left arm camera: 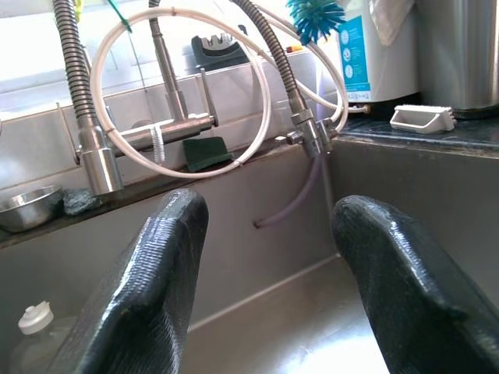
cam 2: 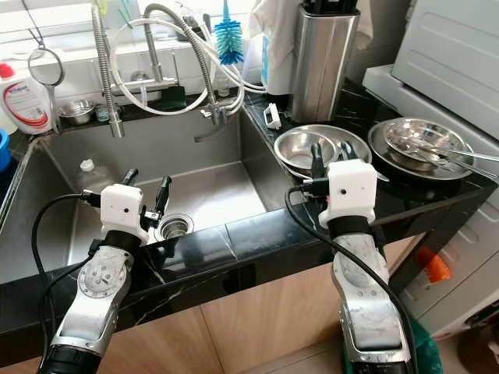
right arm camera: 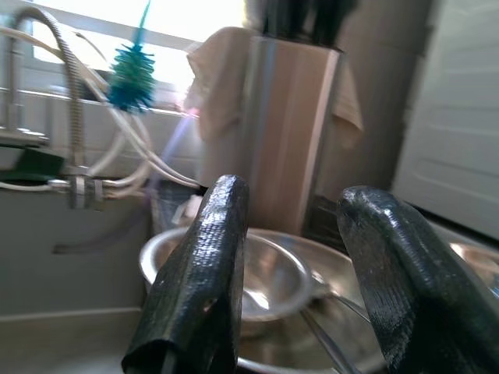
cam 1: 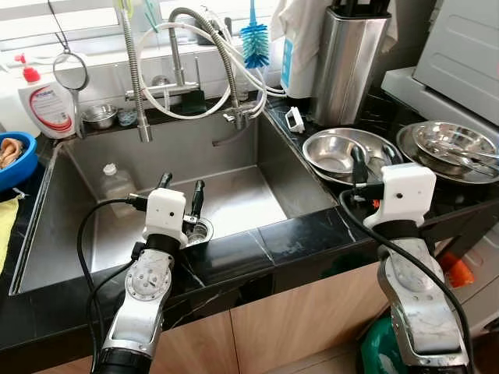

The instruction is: Kitchen organization

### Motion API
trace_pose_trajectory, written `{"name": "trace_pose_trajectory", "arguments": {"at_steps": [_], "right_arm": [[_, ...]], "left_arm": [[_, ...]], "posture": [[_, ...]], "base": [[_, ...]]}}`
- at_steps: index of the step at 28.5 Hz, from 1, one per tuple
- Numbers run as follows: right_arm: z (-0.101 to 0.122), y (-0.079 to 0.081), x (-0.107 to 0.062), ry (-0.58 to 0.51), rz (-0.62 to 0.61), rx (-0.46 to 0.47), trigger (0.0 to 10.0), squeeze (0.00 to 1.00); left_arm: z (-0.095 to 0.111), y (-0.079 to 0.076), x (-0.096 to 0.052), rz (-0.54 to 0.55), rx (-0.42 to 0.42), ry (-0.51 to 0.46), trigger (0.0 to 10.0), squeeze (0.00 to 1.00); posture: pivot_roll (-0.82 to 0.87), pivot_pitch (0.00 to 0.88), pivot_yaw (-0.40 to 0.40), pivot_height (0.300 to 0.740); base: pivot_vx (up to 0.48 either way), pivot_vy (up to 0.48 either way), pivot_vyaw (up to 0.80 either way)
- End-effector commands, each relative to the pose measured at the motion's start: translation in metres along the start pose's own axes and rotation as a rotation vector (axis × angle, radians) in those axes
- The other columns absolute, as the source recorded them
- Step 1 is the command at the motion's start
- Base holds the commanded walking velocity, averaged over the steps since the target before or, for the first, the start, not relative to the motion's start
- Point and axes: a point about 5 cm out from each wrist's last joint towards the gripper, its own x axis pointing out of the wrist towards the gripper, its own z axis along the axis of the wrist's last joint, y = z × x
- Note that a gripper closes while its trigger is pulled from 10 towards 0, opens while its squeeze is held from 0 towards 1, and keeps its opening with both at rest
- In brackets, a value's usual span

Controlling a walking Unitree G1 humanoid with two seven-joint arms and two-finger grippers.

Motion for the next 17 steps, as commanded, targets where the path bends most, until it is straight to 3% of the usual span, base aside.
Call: {"name": "trace_pose_trajectory", "arguments": {"at_steps": [1,7,8,9,14,15,17], "right_arm": [[0.001,-0.003,-0.002,0.026,-0.054,0.077,10.0,0.00],[-0.005,0.000,-0.006,0.072,-0.056,0.092,10.0,0.00],[-0.009,0.003,-0.011,0.086,-0.037,0.108,10.0,0.54],[-0.015,0.005,-0.016,0.100,-0.019,0.109,10.0,1.00],[-0.032,0.001,-0.026,0.178,-0.045,0.102,10.0,1.00],[-0.040,-0.003,-0.028,0.229,-0.077,0.100,10.0,0.00],[-0.045,-0.007,-0.028,0.262,-0.108,0.109,10.0,0.00]], "left_arm": [[-0.001,0.002,0.000,0.000,0.000,0.009,10.0,0.00],[-0.001,0.002,0.001,-0.002,0.005,0.009,10.0,0.00],[-0.001,0.002,0.000,-0.005,0.007,0.010,10.0,0.00],[-0.001,0.000,0.000,-0.016,0.014,0.009,10.0,0.00],[0.000,0.000,0.000,-0.018,0.015,0.006,10.0,0.00],[0.000,0.000,0.001,-0.018,0.015,0.007,10.0,0.00],[0.000,0.000,0.001,-0.018,0.015,0.006,10.0,0.00]], "posture": [[-0.12,0.000,0.062,0.740],[-0.11,0.000,0.063,0.740],[-0.12,0.000,0.065,0.740],[-0.12,0.000,0.065,0.740],[-0.11,0.000,0.065,0.740],[-0.11,0.000,0.065,0.740],[-0.11,0.000,0.065,0.740]], "base": [[0.000,0.000,0.00],[0.000,0.000,0.00],[0.000,0.000,0.00],[0.000,0.000,0.00],[0.000,0.000,0.00],[0.000,0.000,0.00],[0.000,0.000,0.00]]}}
